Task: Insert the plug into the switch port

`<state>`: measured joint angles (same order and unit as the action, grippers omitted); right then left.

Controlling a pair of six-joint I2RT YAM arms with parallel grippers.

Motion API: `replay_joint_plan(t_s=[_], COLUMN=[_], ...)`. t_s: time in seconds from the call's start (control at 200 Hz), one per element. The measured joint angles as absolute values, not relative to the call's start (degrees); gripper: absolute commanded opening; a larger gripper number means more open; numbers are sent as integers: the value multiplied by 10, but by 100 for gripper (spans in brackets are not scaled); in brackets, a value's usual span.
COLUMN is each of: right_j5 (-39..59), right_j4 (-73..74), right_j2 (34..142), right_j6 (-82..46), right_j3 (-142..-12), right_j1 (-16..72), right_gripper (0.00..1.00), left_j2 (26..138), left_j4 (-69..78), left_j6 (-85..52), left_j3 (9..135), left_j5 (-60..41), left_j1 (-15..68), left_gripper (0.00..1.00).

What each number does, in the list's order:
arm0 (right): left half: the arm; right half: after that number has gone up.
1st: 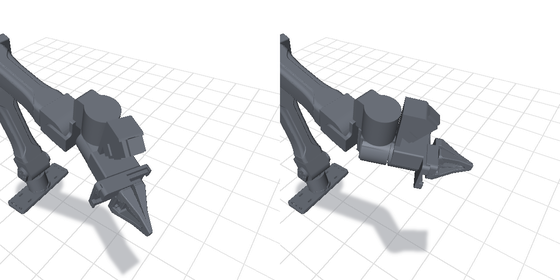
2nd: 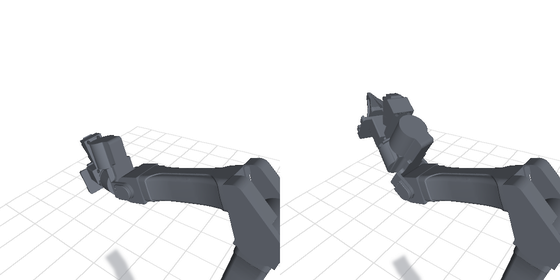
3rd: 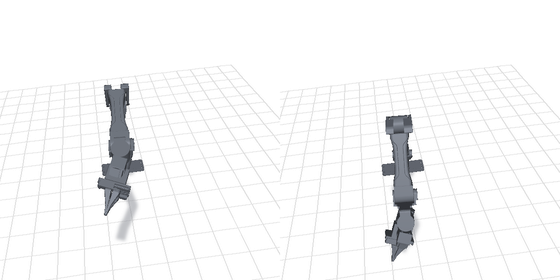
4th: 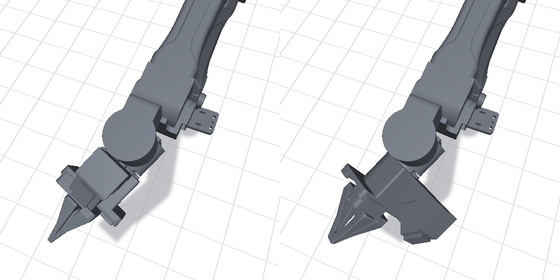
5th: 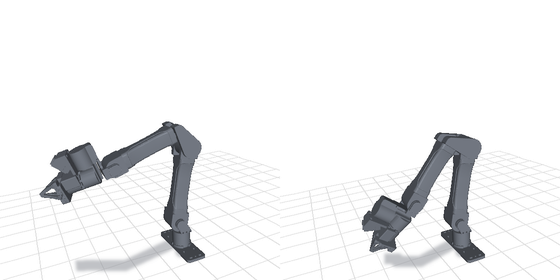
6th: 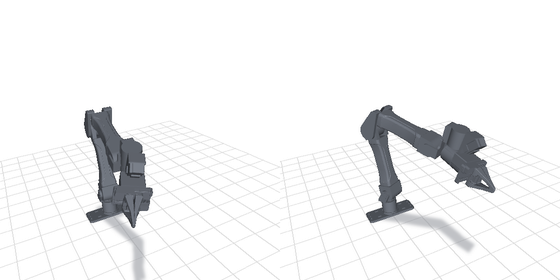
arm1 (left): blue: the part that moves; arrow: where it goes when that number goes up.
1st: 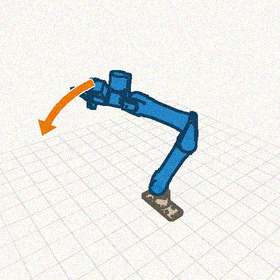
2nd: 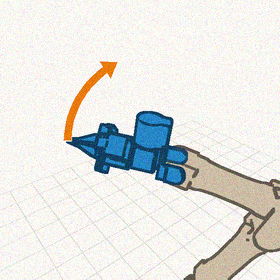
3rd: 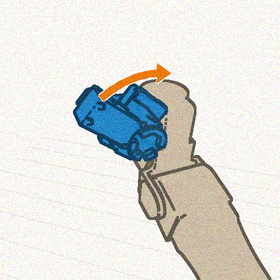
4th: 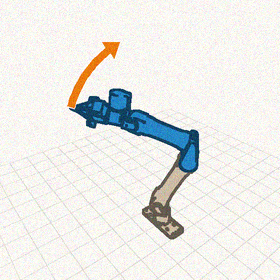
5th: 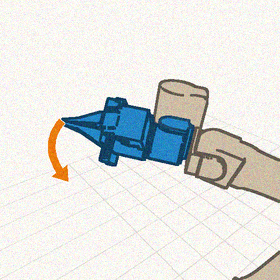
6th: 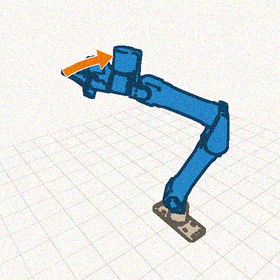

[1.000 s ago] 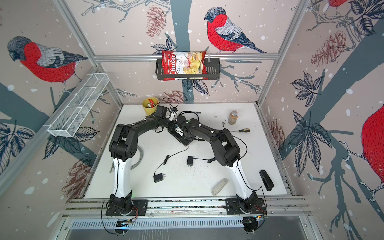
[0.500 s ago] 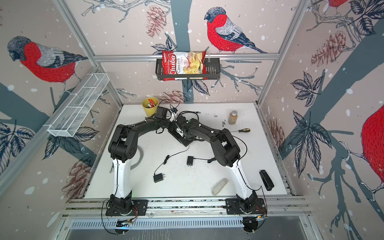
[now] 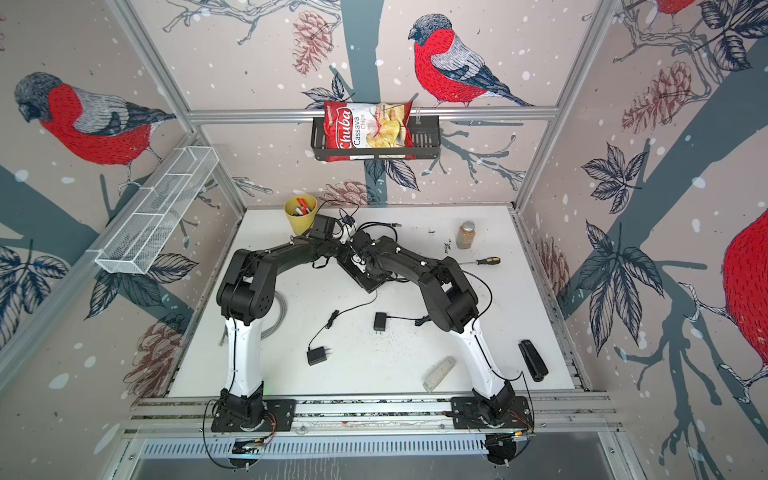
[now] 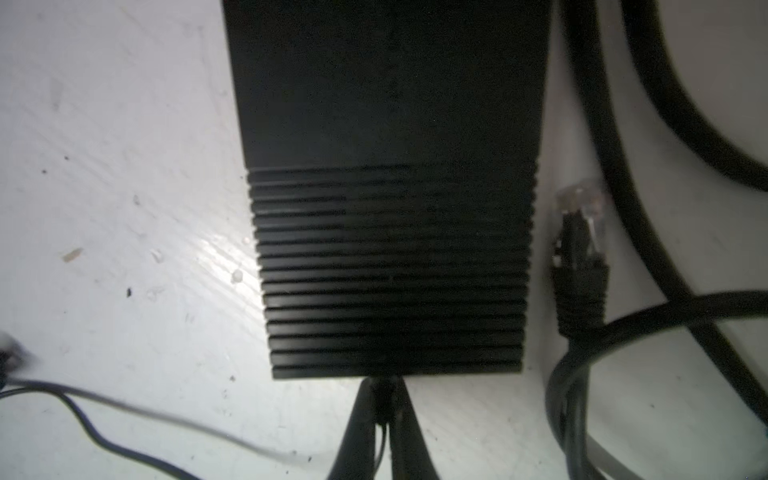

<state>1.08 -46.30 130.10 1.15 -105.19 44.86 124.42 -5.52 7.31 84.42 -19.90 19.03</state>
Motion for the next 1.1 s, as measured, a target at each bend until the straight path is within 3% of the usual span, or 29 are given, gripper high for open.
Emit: replay_joint_plan(t_s=[0.14, 0.385, 0.555, 0.861, 1.101], right_j5=[16, 18, 17, 20, -10], right_j4=[-481, -398, -301, -175, -150], right_j2=[1306, 1280, 1219, 1141, 1141], right_j6=[1, 2, 16, 3, -48], right_j3=[-1063, -1011, -930, -859, -867], right_j1=[449, 450, 448, 415, 409], right_gripper=[9, 37, 57, 64, 66], left_j2=[1240, 1225, 1205, 1127, 1000], left_j4=[-48, -67, -131, -169, -160], left_j6=[69, 37, 9, -53, -167], left_j3=[836, 826, 823, 785, 704], left_j5=[-197, -210, -220, -213, -15], left_j1=[192, 172, 150, 127, 106], left_gripper=[27, 31, 42, 51, 49])
